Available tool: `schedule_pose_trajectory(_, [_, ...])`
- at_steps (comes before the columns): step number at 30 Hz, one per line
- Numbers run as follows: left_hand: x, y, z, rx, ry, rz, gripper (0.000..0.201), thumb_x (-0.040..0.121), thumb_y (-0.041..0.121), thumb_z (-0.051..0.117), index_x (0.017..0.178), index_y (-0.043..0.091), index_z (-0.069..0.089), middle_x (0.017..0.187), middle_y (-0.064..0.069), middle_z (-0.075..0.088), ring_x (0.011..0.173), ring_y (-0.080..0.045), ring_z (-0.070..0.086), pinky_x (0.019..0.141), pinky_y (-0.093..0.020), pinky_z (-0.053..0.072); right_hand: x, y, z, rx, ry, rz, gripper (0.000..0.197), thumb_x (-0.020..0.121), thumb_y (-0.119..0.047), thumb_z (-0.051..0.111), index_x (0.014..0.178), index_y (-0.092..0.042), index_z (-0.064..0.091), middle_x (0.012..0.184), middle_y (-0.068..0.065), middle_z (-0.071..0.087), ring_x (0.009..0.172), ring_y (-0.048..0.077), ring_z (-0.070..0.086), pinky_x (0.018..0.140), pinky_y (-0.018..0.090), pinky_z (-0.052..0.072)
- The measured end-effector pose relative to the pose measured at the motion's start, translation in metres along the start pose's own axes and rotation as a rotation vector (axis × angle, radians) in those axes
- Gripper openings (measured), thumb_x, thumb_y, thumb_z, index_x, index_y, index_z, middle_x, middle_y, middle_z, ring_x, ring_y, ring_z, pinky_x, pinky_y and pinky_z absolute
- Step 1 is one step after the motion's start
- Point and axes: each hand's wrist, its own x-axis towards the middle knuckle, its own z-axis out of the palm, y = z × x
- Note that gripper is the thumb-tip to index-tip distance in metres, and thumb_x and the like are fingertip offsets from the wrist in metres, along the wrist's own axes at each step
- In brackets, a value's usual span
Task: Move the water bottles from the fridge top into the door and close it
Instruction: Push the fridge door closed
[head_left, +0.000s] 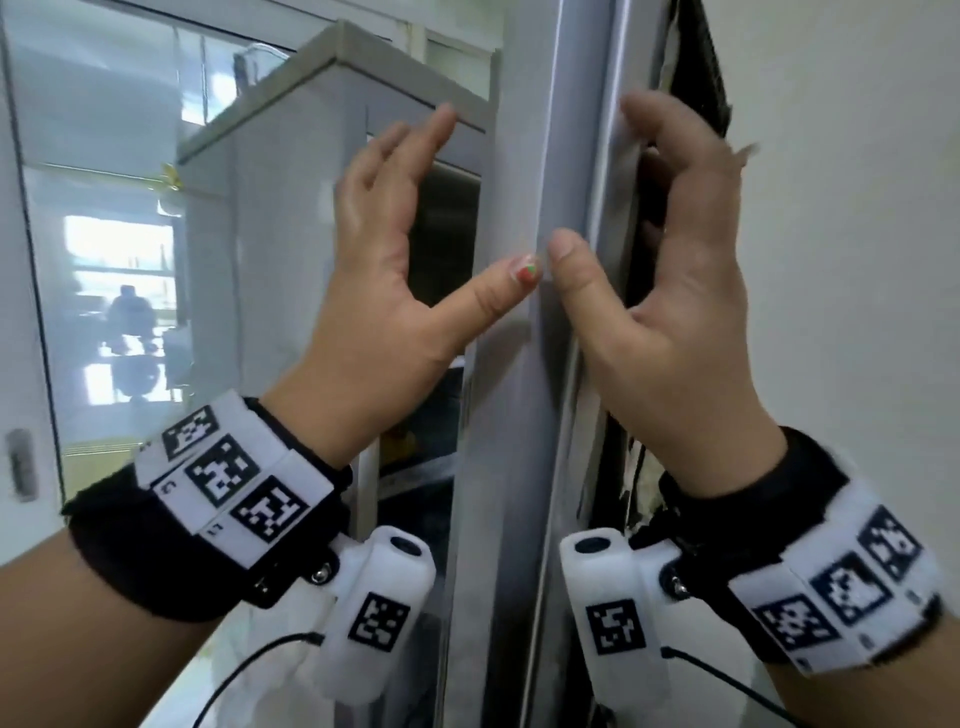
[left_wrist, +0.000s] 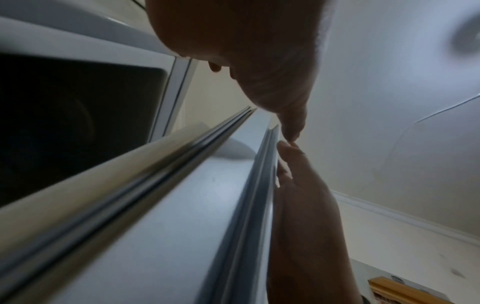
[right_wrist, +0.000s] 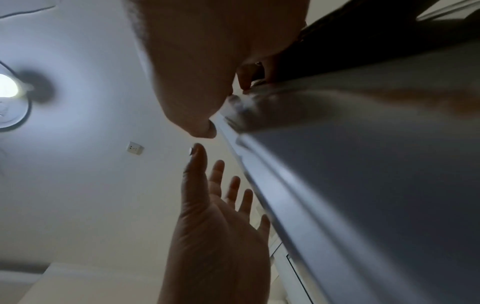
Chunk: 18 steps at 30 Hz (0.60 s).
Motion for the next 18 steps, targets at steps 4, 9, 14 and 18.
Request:
schedule_pose_trajectory(4, [0.001,-0.018,-0.006,-0.004,-0.012,-0.143,0.106,0.068,0.065,0.060,0.155,0.034,0.008,0.164,0.005,0.006,0.151,-0.007,0.005,0.115,-0.023,0.012,0.004,0.001,0.023,0.087,-0.034,-0.011,0.050,0.088,-0.018,0.058,0.133,-0.002,0.044,0.133,0.012,0.048,0.126,0.019,0.044,0.108,0.040,0.038])
schedule_pose_trajectory(9, [0.001,-0.044,-0.013,-0.059,-0.026,-0.296,0.119,0.060,0.065,0.069,0.155,0.038,0.002,0.163,0.013,0.005,0.141,0.011,0.008,0.119,-0.027,0.016,0.007,0.004,0.047,0.132,-0.173,0.007,0.051,0.092,-0.032,0.051,0.138,-0.012,0.042,0.146,0.012,0.038,0.139,0.020,0.030,0.117,0.042,0.027])
schedule_pose_trajectory(14, [0.002,-0.054,-0.017,-0.055,-0.040,-0.339,0.121,0.061,0.060,0.072,0.155,0.037,0.000,0.163,0.019,0.005,0.141,0.015,0.011,0.119,-0.028,0.026,0.009,0.001,0.069,0.223,-0.331,0.088,0.051,0.094,-0.039,0.044,0.142,-0.024,0.036,0.158,0.005,0.021,0.148,0.017,0.013,0.121,0.039,0.018])
schedule_pose_trajectory(18, [0.001,-0.061,-0.012,0.015,-0.028,-0.339,0.116,0.074,0.029,0.080,0.157,0.026,-0.002,0.163,0.018,0.005,0.138,0.018,0.014,0.103,0.005,0.023,0.011,0.002,0.087,0.286,-0.414,0.145,0.053,0.095,-0.043,0.042,0.144,-0.027,0.033,0.163,0.000,0.010,0.149,0.014,0.001,0.121,0.034,0.010])
